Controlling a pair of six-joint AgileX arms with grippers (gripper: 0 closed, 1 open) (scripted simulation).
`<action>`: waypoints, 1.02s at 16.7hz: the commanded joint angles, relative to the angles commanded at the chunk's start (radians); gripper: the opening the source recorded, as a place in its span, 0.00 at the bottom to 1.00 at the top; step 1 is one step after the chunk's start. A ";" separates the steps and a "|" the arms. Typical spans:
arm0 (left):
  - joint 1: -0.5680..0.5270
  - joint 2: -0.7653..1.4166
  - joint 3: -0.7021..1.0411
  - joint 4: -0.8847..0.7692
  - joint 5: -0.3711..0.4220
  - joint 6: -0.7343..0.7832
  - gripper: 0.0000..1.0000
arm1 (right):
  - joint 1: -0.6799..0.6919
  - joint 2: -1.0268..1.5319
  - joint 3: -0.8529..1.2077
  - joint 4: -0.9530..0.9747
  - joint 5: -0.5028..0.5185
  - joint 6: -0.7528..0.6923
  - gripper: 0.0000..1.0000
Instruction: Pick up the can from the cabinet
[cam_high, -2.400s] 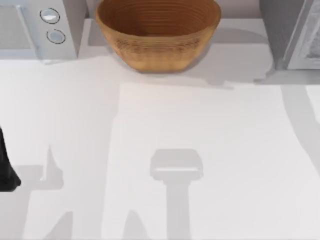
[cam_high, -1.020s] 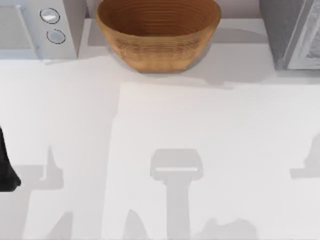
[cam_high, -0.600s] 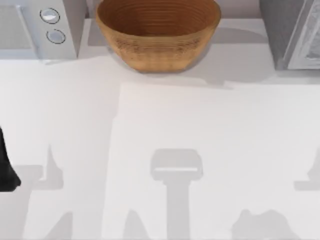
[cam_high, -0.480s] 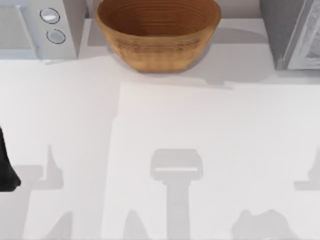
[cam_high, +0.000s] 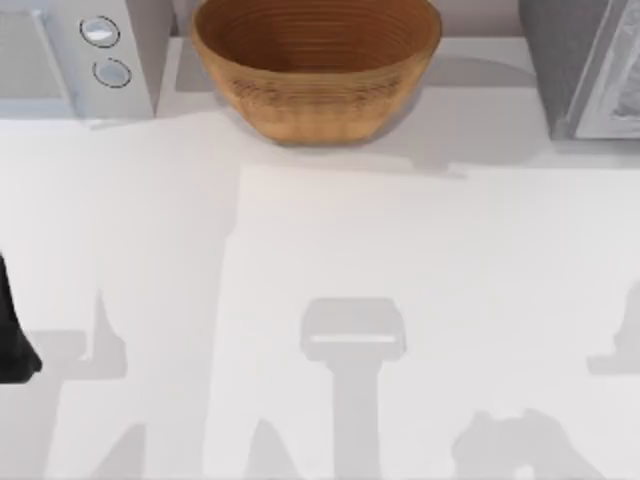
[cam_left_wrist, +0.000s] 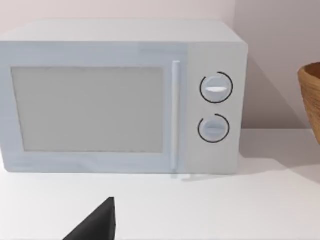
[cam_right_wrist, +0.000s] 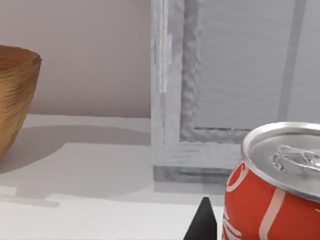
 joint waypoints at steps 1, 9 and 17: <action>0.000 0.000 0.000 0.000 0.000 0.000 1.00 | -0.028 0.062 0.015 0.042 -0.049 -0.005 0.00; 0.000 0.000 0.000 0.000 0.000 0.000 1.00 | -0.331 0.800 0.219 0.545 -0.603 -0.068 0.00; 0.000 0.000 0.000 0.000 0.000 0.000 1.00 | -0.648 1.620 0.447 1.088 -1.191 -0.135 0.00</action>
